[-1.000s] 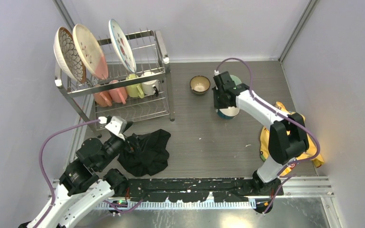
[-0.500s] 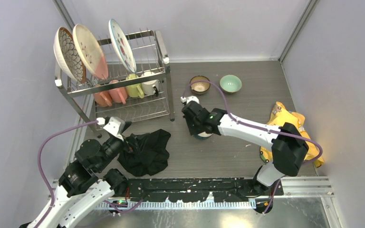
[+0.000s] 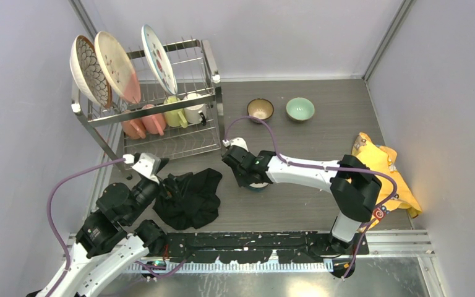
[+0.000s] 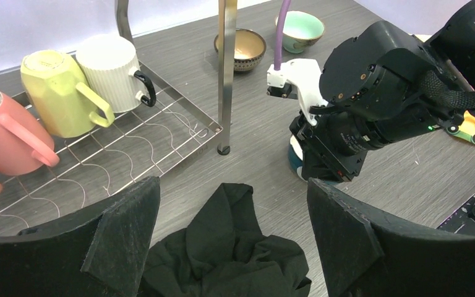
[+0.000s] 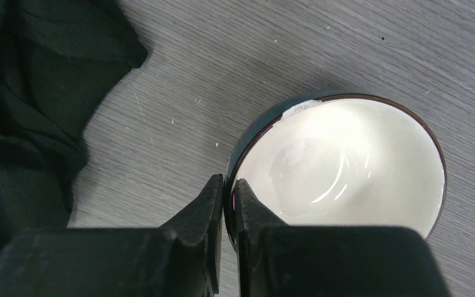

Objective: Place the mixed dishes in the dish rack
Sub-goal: Move the bowl to the center of the board, then pick up the bowl from the center of the board.

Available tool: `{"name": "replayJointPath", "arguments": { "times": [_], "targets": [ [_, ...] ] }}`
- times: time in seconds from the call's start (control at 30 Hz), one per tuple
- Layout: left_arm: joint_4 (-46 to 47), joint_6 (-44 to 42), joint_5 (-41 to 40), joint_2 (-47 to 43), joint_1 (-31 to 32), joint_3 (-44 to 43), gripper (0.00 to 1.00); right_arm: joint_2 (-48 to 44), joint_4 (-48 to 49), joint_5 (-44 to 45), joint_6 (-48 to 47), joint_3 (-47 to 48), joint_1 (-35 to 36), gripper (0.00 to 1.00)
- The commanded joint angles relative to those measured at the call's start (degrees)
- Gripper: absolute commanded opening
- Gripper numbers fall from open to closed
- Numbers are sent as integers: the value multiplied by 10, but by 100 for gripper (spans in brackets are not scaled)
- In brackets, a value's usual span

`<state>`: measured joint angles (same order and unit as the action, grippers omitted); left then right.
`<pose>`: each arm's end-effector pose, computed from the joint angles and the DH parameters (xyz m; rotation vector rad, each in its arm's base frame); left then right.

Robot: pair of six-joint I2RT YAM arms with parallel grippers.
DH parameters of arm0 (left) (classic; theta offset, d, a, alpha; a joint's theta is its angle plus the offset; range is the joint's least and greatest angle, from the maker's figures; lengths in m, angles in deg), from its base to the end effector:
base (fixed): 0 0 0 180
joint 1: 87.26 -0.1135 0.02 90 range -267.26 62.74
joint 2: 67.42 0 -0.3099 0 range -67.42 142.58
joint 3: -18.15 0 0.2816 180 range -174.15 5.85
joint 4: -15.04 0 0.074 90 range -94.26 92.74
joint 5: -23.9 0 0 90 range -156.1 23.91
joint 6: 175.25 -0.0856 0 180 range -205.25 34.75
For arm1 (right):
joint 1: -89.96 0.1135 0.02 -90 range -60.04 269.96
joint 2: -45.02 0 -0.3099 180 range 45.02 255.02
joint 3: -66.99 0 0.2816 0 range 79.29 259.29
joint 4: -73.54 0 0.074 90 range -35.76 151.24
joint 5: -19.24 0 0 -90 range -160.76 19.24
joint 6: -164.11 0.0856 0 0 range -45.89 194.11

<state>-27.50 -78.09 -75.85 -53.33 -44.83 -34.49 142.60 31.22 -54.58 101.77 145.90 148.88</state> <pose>0.0818 -0.0552 0.3534 0.3771 1.6220 -0.5208 0.2287 0.3332 0.1939 -0.6033 2.5081 0.1906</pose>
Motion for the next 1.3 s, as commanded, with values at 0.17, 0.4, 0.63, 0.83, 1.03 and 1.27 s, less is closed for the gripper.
{"name": "replayJointPath", "arguments": {
  "times": [0.17, 0.4, 0.63, 0.83, 1.03, 1.27],
  "targets": [
    [23, -6, -14, 0, 2, 0, 89, -23, 14, 16, 13, 47, 15, 36],
    [27, 2, -23, 18, 2, -4, 86, -96, 6, 10, 15, 32, -1, 50],
    [17, 12, 55, 158, 2, -51, 75, -204, 26, -43, 37, -42, -123, 60],
    [22, 1, 130, 291, 7, -110, 69, -293, 49, -77, 50, -110, -249, 93],
    [68, -20, 70, 407, 86, -141, 67, -360, 62, -86, 59, -157, -326, 100],
    [86, -89, -55, 570, 230, -192, 67, -434, 74, -105, 73, -203, -381, 100]
  ]
}}
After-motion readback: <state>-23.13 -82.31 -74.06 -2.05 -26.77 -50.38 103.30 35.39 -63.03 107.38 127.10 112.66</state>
